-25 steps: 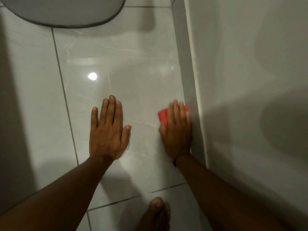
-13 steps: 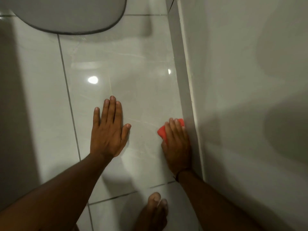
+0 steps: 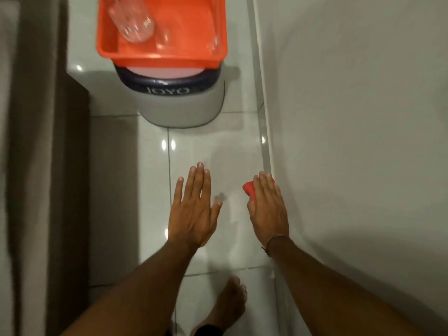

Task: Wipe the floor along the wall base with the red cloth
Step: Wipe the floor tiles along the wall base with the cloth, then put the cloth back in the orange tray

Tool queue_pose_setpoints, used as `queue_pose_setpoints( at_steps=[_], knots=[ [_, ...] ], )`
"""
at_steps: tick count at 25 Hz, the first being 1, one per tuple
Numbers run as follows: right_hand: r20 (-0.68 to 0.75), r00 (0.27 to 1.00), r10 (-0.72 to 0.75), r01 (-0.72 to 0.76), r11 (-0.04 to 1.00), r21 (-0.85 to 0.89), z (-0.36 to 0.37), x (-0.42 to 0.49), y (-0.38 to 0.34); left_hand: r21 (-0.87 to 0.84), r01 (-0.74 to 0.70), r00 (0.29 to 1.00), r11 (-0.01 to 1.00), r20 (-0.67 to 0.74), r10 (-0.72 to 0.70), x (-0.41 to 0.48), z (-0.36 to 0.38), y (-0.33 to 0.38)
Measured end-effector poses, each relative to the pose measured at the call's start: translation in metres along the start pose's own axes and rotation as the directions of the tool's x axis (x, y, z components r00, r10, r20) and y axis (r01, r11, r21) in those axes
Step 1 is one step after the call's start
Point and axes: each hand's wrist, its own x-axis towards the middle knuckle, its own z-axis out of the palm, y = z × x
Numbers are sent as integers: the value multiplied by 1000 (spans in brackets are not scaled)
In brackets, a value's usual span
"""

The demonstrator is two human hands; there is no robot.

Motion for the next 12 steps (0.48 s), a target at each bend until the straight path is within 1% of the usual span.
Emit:
queue_pose_setpoints(
  at_steps=[6,9,12],
  knots=[
    [-127,986,-111,114,993,12,-132,117,-61,-20,40,993,999,-111,-42,64,-141,0],
    [-161,972,-174,181,983,30,-172,187,-90,-42,45,988,998,-147,-51,113,-182,-18],
    [-166,958,-234,238,971,7,-187,271,-122,-58,24,983,998,-180,-34,169,-200,-50]
  ],
)
